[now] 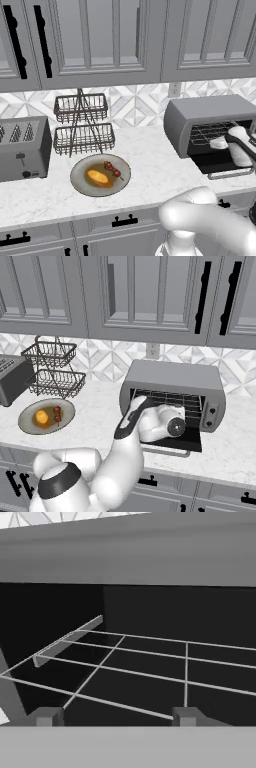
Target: Pick up the kebab skewer and baguette bread, and place them inside the toaster oven. Close the toaster oven door and start by setting the timer.
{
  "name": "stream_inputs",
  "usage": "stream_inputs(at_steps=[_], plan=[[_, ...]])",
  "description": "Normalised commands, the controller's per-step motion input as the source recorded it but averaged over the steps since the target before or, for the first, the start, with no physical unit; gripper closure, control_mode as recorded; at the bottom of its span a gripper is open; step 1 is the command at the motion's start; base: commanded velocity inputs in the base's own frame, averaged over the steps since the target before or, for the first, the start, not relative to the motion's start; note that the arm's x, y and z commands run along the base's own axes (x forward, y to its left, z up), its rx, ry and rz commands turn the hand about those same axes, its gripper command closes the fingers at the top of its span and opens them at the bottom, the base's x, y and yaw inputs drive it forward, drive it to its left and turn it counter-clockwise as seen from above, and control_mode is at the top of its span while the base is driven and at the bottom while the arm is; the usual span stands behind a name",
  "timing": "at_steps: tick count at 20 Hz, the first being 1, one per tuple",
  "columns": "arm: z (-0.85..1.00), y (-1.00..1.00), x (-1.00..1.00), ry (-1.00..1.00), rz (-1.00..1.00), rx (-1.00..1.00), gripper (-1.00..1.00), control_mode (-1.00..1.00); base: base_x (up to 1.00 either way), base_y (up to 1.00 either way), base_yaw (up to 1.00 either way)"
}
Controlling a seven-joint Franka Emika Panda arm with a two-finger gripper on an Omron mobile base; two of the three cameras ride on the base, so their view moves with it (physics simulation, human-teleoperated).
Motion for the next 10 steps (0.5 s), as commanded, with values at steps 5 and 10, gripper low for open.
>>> stream_inputs(at_steps=[5, 10], plan=[[-0.72, -0.02, -0.84, 0.25, -0.09, 0.0, -1.0, -1.0, 0.0, 0.0, 0.0], [-0.52, -0.02, -0.84, 0.29, -0.09, 0.0, -1.0, -1.0, 0.0, 0.0, 0.0]])
